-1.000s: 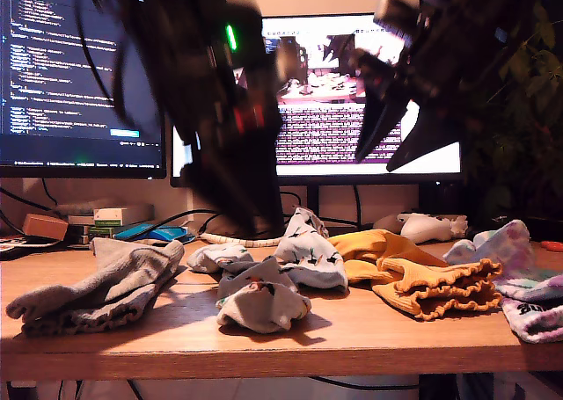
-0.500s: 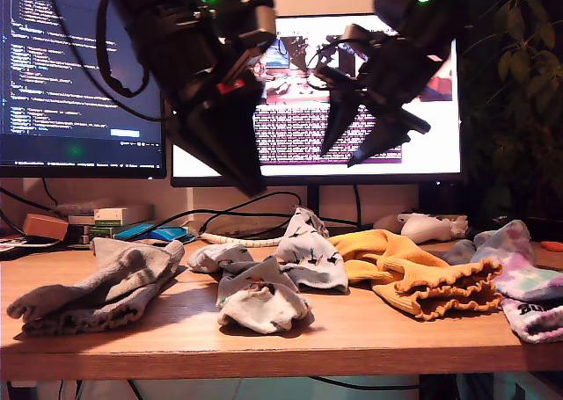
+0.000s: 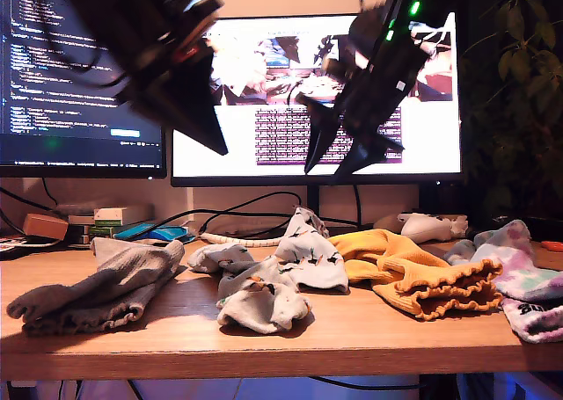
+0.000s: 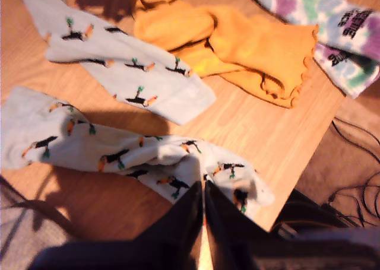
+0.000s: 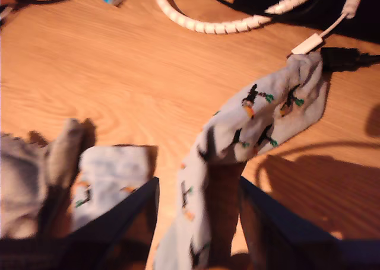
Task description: Pair up the socks based on colour and pattern, by placing them on top of one another
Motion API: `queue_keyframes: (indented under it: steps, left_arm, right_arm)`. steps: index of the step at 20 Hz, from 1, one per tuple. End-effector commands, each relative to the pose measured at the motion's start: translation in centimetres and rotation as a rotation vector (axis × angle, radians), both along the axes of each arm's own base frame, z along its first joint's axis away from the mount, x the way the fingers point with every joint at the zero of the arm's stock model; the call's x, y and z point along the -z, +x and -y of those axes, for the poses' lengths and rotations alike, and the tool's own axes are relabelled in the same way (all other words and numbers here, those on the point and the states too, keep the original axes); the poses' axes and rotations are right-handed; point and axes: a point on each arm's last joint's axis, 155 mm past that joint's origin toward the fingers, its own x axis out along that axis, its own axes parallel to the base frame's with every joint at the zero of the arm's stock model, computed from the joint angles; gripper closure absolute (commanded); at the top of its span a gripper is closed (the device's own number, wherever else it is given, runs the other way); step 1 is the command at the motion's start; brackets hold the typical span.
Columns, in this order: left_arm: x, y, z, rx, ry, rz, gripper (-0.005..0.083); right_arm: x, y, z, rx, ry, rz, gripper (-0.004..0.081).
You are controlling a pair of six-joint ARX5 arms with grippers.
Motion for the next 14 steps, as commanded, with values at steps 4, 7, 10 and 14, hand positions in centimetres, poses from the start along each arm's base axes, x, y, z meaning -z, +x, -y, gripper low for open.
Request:
queue_keyframes:
  steps: [4, 7, 10, 14]
  left_arm:
    - [1.1, -1.4, -1.0, -0.026, -0.01, -0.017, 0.0793]
    - [1.1, -1.4, -1.0, -0.026, -0.011, -0.017, 0.0793]
    - [1.1, -1.4, -1.0, -0.027, -0.01, -0.02, 0.0793]
    - [1.1, -1.4, -1.0, -0.033, -0.012, -0.025, 0.0793]
  right_arm:
    - [3.0, 0.1, -2.1, -0.038, 0.01, -0.03, 0.0396]
    - [4.6, -0.6, -3.2, -0.062, 0.007, -0.065, 0.0396]
    - [6.3, -1.1, -3.6, -0.069, -0.013, -0.097, 0.0397]
    - [7.5, -1.1, -2.9, -0.056, -0.055, -0.107, 0.0402]
